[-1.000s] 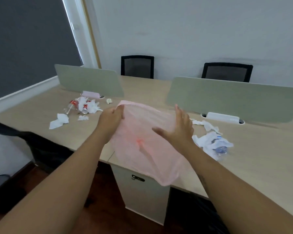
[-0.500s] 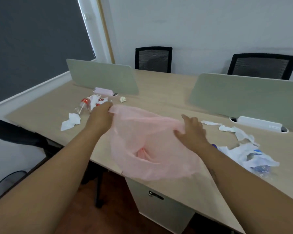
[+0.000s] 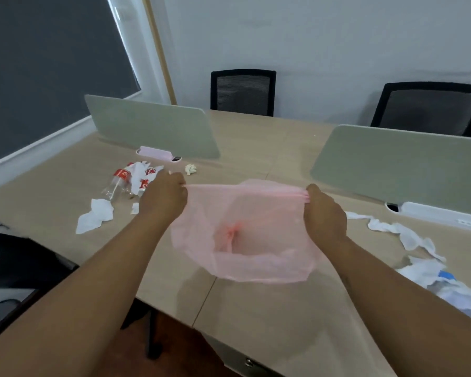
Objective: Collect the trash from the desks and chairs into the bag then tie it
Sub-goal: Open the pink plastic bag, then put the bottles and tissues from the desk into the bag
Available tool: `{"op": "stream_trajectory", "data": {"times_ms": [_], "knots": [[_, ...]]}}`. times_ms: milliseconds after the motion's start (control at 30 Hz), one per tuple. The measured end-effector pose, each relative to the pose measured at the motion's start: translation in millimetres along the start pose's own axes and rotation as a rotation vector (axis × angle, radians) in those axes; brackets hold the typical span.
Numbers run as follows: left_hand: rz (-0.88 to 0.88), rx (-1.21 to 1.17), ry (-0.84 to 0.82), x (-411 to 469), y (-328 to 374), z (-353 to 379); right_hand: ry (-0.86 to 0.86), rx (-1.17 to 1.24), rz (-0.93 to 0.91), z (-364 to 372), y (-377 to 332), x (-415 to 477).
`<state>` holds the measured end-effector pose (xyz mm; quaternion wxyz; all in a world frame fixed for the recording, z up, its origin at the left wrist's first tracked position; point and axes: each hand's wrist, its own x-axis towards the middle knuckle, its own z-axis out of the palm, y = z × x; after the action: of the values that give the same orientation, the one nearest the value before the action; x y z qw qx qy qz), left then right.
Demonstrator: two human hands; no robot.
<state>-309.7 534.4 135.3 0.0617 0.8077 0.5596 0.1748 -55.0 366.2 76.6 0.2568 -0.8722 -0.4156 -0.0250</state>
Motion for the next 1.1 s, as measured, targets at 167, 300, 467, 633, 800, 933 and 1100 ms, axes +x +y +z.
{"op": "stream_trajectory", "data": {"times_ms": [167,300,467,633,800,933,1100], "knots": [[-0.215,-0.426,-0.129,33,22,29,0.112,0.041,0.186,22,6,2],[-0.219,-0.63,-0.133,47,37,59,0.041,0.118,0.284,46,16,-3],[-0.052,-0.669,-0.195,57,59,98,-0.133,0.054,0.527,63,37,-42],[0.225,-0.58,-0.31,46,80,131,-0.089,-0.217,0.821,68,103,-109],[0.344,-0.536,-0.353,31,104,158,-0.228,-0.399,0.992,58,150,-154],[0.349,-0.461,-0.393,28,123,164,-0.112,-0.425,0.881,73,161,-169],[0.328,-0.412,-0.408,37,137,159,-0.295,-0.251,0.555,66,121,-132]]}}
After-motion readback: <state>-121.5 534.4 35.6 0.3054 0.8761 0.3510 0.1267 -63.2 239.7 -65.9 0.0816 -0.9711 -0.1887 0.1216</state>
